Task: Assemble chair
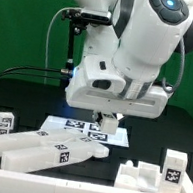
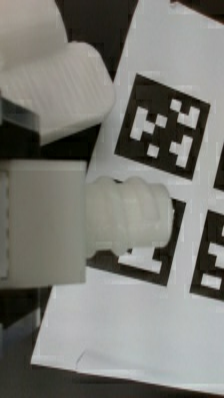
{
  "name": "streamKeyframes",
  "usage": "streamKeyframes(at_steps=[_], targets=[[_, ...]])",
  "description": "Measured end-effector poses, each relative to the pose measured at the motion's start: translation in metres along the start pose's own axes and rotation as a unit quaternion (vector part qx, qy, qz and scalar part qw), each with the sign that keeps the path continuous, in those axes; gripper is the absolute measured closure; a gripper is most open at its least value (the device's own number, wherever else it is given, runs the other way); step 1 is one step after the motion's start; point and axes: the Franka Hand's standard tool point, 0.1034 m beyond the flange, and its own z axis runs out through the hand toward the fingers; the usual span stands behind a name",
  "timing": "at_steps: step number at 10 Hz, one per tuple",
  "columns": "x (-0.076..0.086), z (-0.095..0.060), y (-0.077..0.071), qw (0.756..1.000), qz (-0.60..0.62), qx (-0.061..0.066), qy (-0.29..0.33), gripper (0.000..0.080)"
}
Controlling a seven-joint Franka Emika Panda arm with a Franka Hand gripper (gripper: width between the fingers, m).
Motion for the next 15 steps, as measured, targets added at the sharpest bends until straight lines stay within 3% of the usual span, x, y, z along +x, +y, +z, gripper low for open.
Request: streamKeyframes(at_steps=[2, 3, 4, 5, 7, 8, 9, 10, 11, 13, 15], targets=[[0.006, 0.016, -0.045, 0.997, 0.071, 0.03, -0.016, 0.0518], [0.014, 0.016, -0.07, 0.994, 0.094, 0.048, -0.017, 0.0518], [0.02, 0.016, -0.085, 0.991, 0.115, 0.06, -0.013, 0.0518], [0.021, 0.019, -0.089, 0.992, 0.109, 0.061, -0.01, 0.0518], [0.019, 0.022, -0.081, 0.992, 0.112, 0.063, -0.011, 0.0518], [0.019, 0.023, -0.081, 0.992, 0.112, 0.063, -0.012, 0.0429], [0.019, 0.023, -0.081, 0.992, 0.112, 0.063, -0.012, 0.0292], [0.017, 0.023, -0.079, 0.991, 0.113, 0.064, -0.023, 0.0292], [0.019, 0.016, -0.072, 0.99, 0.12, 0.069, -0.034, 0.0173], [0.026, 0.002, -0.058, 0.982, 0.129, 0.078, -0.118, 0.0152], [0.033, 0.007, -0.068, 0.971, 0.14, 0.074, -0.179, 0.0152]])
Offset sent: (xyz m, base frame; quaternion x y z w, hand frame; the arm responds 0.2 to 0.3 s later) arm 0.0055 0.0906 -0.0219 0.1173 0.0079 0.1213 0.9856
